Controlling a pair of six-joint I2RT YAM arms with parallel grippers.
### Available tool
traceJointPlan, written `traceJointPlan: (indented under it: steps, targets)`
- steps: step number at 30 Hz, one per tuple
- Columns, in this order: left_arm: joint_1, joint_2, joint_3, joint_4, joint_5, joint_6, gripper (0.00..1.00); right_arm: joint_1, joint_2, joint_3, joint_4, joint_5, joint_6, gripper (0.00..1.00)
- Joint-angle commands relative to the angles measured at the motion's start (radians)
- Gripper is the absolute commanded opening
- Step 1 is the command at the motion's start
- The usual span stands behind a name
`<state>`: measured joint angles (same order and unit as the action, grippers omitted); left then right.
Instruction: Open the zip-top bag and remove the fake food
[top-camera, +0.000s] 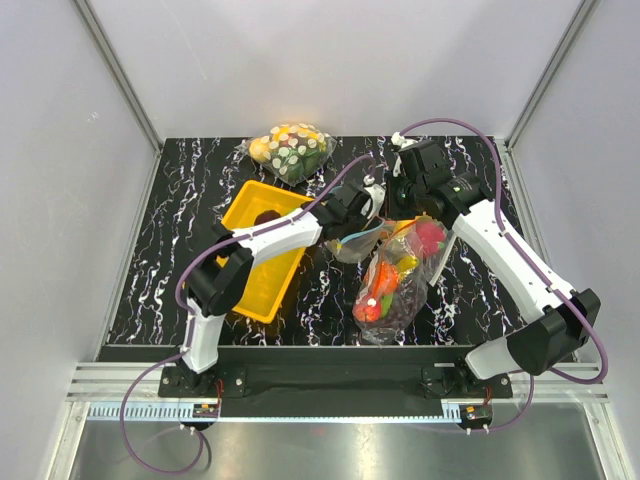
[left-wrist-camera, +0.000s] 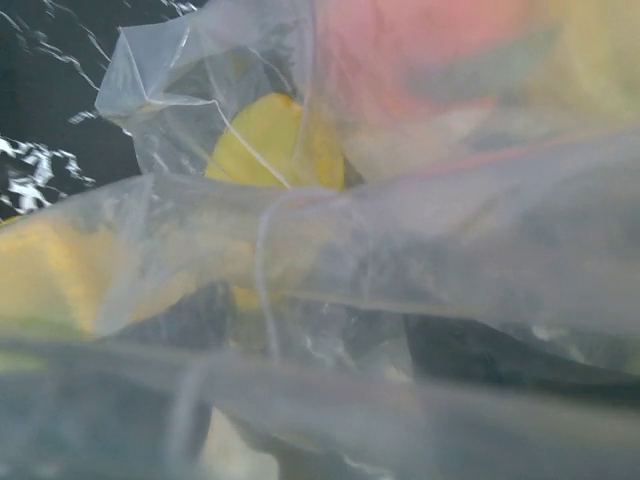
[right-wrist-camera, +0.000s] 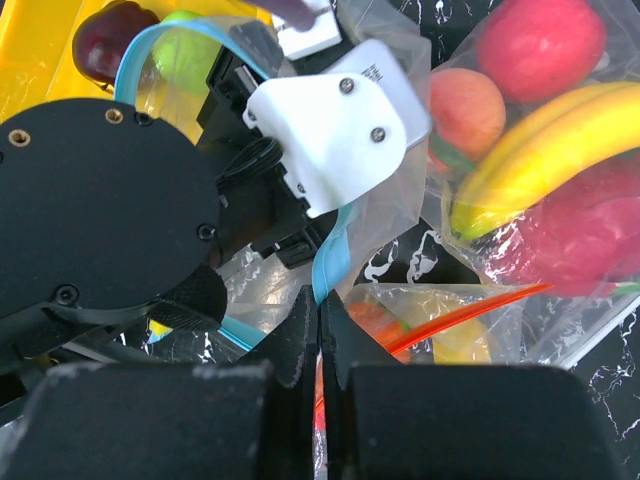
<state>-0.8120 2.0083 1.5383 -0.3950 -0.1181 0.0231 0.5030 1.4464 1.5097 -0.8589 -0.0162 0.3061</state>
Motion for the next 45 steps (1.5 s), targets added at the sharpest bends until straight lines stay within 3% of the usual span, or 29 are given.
traceJointPlan:
  steps: [1, 21, 24, 26, 29, 35, 40, 45]
  targets:
    - [0.005, 0.026, 0.063, 0.053, -0.068, 0.047, 0.75, -0.003, -0.044, 0.004, 0.05, -0.045, 0.01, 0.0]
    - [0.066, 0.225, 0.261, 0.058, -0.083, 0.084, 0.82, -0.009, 0.023, 0.038, 0.037, -0.188, 0.001, 0.0]
    - [0.076, 0.228, 0.255, 0.056, -0.065, 0.083, 0.81, -0.035, 0.035, 0.056, 0.034, -0.18, -0.005, 0.11]
    - [0.079, 0.221, 0.237, 0.061, -0.052, 0.083, 0.8, -0.058, 0.035, 0.084, 0.043, -0.185, -0.016, 0.32]
    - [0.083, 0.202, 0.183, 0.077, -0.035, 0.074, 0.8, -0.102, 0.032, 0.154, 0.035, -0.183, -0.044, 0.48]
    - [0.088, 0.165, 0.138, 0.087, -0.022, 0.058, 0.8, -0.262, 0.009, 0.121, 0.139, -0.3, 0.004, 0.56]
    - [0.102, 0.145, 0.125, 0.104, 0.04, 0.044, 0.8, -0.351, 0.155, 0.098, 0.259, -0.43, 0.005, 0.56]
    - [0.119, 0.147, 0.14, 0.108, 0.083, 0.028, 0.8, -0.394, 0.37, 0.202, 0.313, -0.513, -0.021, 0.55]
